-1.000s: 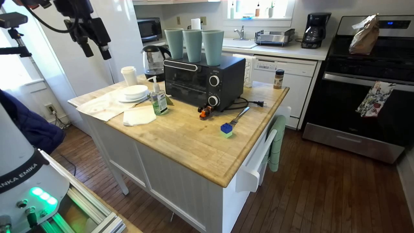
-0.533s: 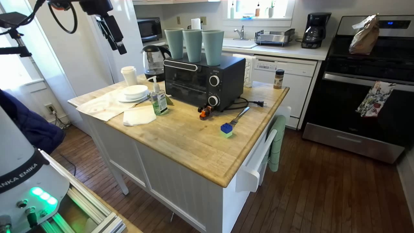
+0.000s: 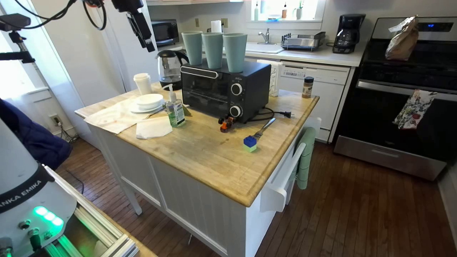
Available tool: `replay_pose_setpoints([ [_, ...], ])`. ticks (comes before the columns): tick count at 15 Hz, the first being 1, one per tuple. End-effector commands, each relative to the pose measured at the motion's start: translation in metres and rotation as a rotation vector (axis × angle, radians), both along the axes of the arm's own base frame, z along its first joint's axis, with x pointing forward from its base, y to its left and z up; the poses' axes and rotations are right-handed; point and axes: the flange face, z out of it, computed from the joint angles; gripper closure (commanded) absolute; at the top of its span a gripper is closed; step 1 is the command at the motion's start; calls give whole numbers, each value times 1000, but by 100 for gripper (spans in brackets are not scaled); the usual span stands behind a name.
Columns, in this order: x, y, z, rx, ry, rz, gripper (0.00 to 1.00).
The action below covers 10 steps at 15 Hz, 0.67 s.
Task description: Pick up the blue cup on the far left and put it in the middle blue cup, pick up the blue cup on the right and put it in the stacked blue cups
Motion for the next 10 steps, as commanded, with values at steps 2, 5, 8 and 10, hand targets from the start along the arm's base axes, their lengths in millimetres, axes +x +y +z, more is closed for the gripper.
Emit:
replay_pose_setpoints([
  [2,52,12,5,-1,-28,-31,0],
  [5,45,12,5,5,-27,-13,0],
  [8,57,18,4,2,-27,-13,0],
  [10,58,18,3,2,-26,-14,0],
])
